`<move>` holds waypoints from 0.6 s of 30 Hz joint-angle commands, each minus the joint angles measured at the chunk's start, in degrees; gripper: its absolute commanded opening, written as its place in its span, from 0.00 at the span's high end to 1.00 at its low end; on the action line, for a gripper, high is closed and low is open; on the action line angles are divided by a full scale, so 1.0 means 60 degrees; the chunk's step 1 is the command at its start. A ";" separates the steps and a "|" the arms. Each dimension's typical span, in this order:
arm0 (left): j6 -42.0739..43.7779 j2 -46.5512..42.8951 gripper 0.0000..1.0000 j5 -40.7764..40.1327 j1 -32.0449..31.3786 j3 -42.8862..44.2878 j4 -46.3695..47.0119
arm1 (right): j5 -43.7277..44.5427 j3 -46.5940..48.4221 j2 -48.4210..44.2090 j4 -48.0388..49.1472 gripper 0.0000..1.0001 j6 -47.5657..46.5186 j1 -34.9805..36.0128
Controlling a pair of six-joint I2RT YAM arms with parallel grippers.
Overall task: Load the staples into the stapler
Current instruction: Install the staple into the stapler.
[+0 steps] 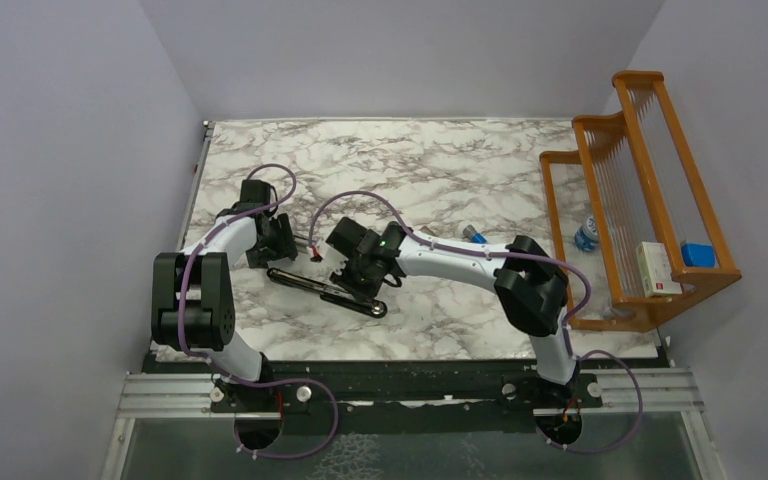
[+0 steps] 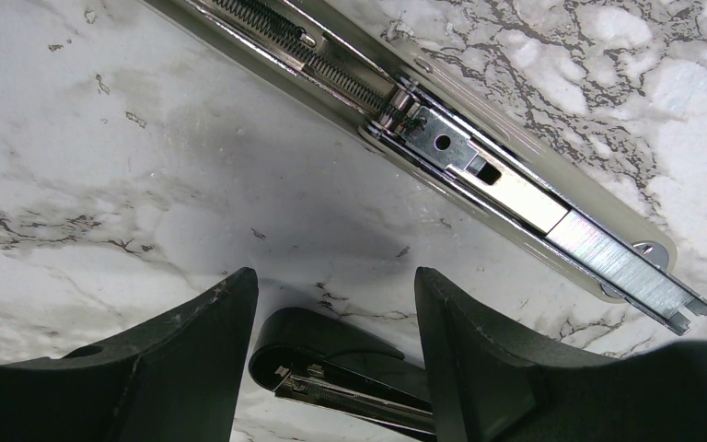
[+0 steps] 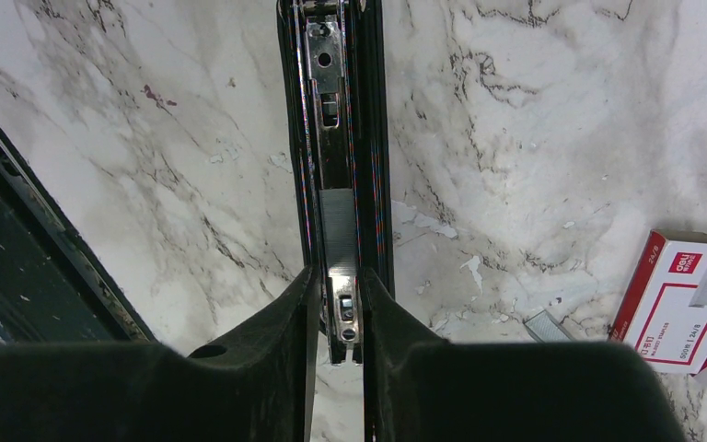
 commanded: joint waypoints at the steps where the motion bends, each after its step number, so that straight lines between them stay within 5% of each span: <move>1: -0.0002 0.0083 0.34 -0.0192 -0.0009 0.0258 -0.0102 | 0.0117 0.0274 0.0320 -0.0149 0.74 -0.0145 0.0024; 10: 0.0000 0.0086 0.34 -0.0188 -0.0004 0.0263 -0.0107 | 0.0267 0.0017 -0.0100 0.0215 0.68 -0.0015 0.0010; 18: -0.0017 0.0035 0.34 -0.0271 0.0005 0.0294 -0.0156 | 0.0439 -0.1162 -0.1342 0.2211 0.56 0.0594 -0.0122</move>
